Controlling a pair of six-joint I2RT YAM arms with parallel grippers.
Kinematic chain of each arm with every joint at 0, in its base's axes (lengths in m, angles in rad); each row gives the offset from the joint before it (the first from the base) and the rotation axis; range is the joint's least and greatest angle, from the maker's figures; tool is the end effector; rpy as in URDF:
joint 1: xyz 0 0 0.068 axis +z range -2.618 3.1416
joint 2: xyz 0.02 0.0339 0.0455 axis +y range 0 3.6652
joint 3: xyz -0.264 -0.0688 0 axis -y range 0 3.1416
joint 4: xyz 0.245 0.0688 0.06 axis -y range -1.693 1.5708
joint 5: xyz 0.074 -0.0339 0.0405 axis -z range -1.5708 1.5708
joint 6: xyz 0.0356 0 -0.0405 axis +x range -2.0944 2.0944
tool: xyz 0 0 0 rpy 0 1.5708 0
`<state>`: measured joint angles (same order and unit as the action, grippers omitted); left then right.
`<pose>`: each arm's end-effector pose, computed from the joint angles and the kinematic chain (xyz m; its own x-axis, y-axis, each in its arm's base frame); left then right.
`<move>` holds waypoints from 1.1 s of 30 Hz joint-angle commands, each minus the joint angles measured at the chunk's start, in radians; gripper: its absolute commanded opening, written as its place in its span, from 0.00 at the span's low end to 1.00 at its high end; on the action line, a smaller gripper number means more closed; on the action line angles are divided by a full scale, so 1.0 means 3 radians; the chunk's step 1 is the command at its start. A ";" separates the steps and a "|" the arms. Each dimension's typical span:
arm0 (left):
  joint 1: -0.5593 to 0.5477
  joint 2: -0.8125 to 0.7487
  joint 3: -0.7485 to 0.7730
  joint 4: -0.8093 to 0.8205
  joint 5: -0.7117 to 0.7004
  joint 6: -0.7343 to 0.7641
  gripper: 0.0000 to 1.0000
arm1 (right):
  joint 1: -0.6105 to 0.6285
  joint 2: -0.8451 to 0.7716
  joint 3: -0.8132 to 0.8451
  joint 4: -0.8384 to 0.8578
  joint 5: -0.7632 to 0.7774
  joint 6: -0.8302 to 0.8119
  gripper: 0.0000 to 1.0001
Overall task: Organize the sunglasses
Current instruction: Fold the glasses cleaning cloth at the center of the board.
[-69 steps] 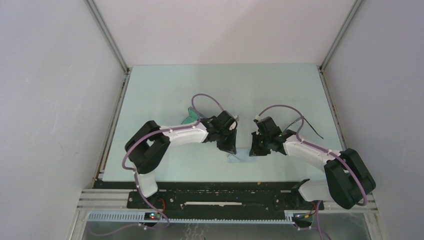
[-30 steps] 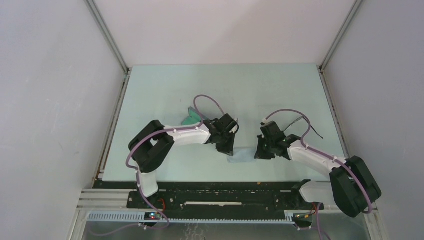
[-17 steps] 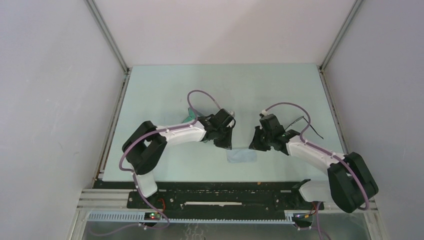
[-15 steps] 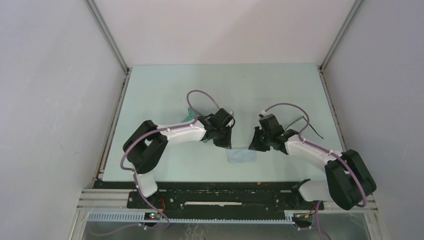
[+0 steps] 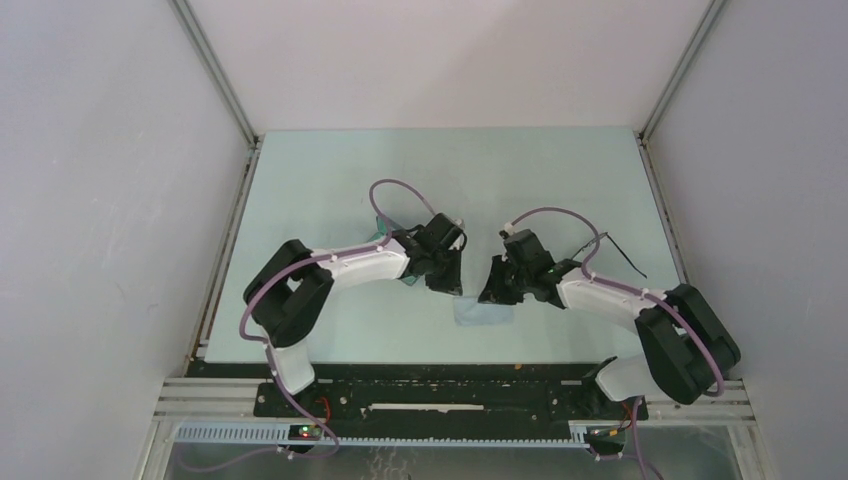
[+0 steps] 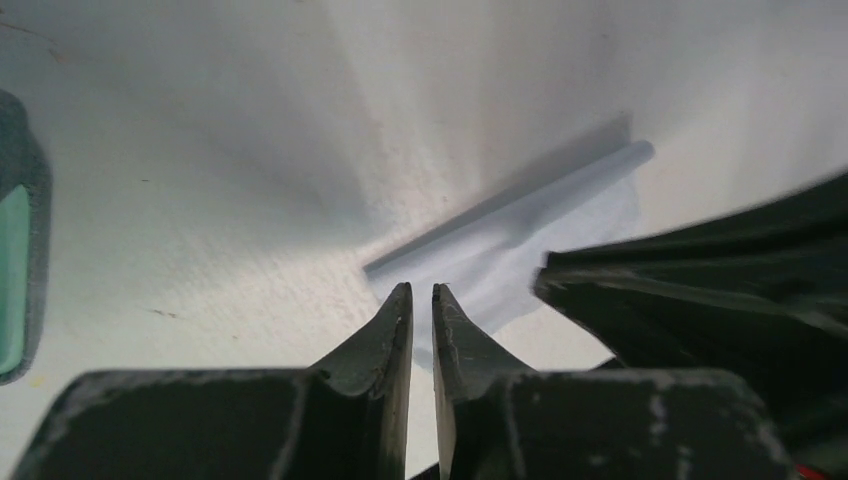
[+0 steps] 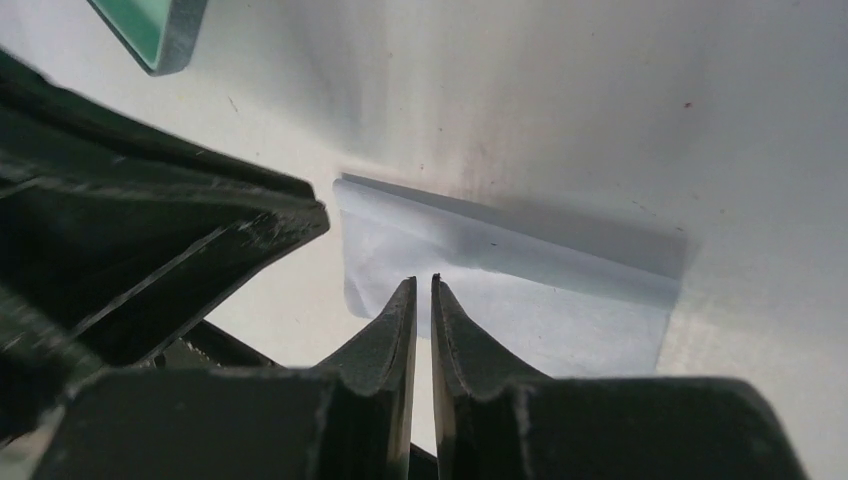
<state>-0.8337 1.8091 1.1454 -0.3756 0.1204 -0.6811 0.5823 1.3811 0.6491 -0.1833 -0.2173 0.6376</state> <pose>0.2440 -0.2751 0.1721 -0.9387 0.1041 -0.3285 0.2380 0.8853 -0.3996 0.2120 0.1488 0.1674 -0.9170 0.0921 -0.3881 -0.1256 0.8568 0.5002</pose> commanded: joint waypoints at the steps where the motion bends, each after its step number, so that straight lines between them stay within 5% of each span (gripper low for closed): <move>1: 0.0004 -0.0255 -0.0087 0.0173 0.0332 -0.0005 0.17 | 0.0043 0.0144 0.0105 0.0192 -0.0074 0.0103 0.17; 22: 0.0110 0.0281 -0.0120 0.0117 0.0244 0.0169 0.15 | -0.0314 0.0311 0.0035 -0.0065 0.0227 -0.0066 0.16; 33: 0.0143 0.0258 -0.0178 0.0116 0.0206 0.0169 0.14 | -0.0595 -0.0069 -0.0157 -0.0339 0.0348 -0.0197 0.17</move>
<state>-0.8024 1.8812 1.1336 -0.3218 0.2413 -0.6556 0.4274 1.4181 0.6247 -0.2375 -0.1539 0.6159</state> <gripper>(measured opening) 0.145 0.161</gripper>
